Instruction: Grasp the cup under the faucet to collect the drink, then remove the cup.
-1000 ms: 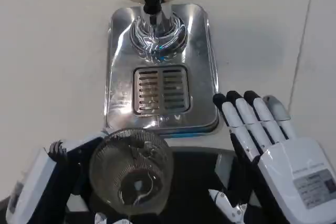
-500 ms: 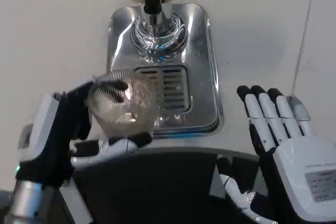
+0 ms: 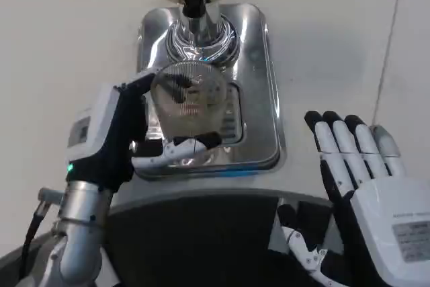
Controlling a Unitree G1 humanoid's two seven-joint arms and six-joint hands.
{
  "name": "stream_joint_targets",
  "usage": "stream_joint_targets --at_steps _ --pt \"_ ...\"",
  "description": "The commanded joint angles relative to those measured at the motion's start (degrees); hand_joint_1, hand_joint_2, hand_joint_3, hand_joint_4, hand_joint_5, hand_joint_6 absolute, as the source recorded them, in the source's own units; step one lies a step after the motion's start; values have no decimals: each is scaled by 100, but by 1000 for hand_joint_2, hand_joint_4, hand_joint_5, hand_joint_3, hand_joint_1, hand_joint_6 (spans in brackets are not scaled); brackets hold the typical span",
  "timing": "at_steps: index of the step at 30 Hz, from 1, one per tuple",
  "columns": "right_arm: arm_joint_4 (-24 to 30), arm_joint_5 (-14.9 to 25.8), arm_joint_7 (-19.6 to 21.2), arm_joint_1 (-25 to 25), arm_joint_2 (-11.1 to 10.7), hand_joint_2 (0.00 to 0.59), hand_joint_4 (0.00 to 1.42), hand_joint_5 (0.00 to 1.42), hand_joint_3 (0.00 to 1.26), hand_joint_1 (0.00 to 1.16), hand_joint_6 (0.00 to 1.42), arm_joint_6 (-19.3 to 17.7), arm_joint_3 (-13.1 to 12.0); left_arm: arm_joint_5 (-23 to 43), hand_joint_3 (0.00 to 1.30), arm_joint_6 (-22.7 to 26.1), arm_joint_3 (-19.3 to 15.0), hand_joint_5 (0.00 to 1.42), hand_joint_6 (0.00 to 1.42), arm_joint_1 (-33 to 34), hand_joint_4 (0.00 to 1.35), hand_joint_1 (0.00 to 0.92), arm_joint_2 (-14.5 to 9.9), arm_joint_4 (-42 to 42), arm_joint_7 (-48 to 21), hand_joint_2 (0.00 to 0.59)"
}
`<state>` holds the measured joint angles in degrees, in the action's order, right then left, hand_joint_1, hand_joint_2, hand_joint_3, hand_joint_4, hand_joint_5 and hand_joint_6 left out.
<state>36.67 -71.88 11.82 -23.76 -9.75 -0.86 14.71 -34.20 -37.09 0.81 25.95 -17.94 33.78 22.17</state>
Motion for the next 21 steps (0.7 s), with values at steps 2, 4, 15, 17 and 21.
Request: stream_joint_targets --at_steps 2,4,15,17,21 --pt "356 51 -222 -250 -32 464 0 0 0 349 0 -12 -58 139 1023 45 186 1364 1424 696 1106 744 -4 861 238 79" --pt "415 54 -259 -298 -28 464 0 0 0 349 0 -18 -79 186 1023 73 228 1363 1424 903 1103 744 20 1143 265 79" --pt "439 35 -278 -363 51 465 0 0 0 351 0 18 -179 345 984 88 513 1350 1424 1636 1078 735 109 2220 528 73" --pt "411 27 -284 -334 72 468 0 0 0 349 0 33 -187 291 970 51 598 1335 1424 1646 1050 729 91 2247 606 63" --pt "327 -28 -326 -210 124 465 0 0 0 343 0 65 -136 66 797 11 883 1149 1289 1606 863 665 -9 2194 880 4"
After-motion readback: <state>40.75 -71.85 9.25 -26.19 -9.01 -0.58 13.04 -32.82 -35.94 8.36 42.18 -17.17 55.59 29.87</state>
